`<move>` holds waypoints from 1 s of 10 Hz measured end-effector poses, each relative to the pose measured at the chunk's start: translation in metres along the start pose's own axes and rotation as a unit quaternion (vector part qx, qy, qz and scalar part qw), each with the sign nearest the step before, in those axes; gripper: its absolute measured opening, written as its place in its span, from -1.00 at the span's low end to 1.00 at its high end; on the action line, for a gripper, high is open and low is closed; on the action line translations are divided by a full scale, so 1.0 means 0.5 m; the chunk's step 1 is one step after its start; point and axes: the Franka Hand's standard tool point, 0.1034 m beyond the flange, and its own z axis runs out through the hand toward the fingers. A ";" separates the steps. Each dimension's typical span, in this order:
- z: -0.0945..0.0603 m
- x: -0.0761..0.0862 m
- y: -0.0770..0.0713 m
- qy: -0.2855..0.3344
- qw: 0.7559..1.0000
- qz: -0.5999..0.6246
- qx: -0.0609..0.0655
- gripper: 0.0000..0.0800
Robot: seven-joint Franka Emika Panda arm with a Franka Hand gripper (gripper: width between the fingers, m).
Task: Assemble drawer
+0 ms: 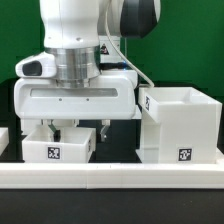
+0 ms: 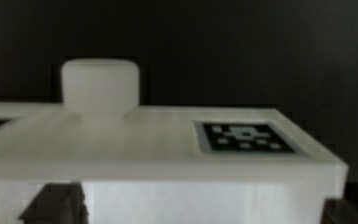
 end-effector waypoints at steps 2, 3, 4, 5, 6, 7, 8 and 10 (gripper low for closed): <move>0.009 -0.003 -0.003 -0.002 1.000 -0.002 -0.001 0.62; 0.014 -0.006 -0.002 -0.005 1.000 -0.001 -0.001 0.62; 0.017 -0.008 -0.003 -0.006 1.000 -0.002 -0.001 0.62; 0.018 -0.009 -0.004 -0.007 1.000 -0.003 -0.001 0.62; 0.018 -0.008 -0.003 -0.007 1.000 -0.002 -0.001 0.62; 0.018 -0.008 -0.003 -0.007 1.000 -0.002 -0.001 0.38; 0.018 -0.008 -0.004 -0.007 1.000 -0.003 -0.001 0.01; 0.018 -0.008 -0.004 -0.007 1.000 -0.003 -0.001 -0.44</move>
Offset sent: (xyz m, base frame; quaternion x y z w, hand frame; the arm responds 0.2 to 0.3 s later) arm 0.0005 -0.0005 -0.0216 -0.0001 0.0068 0.0049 1.0000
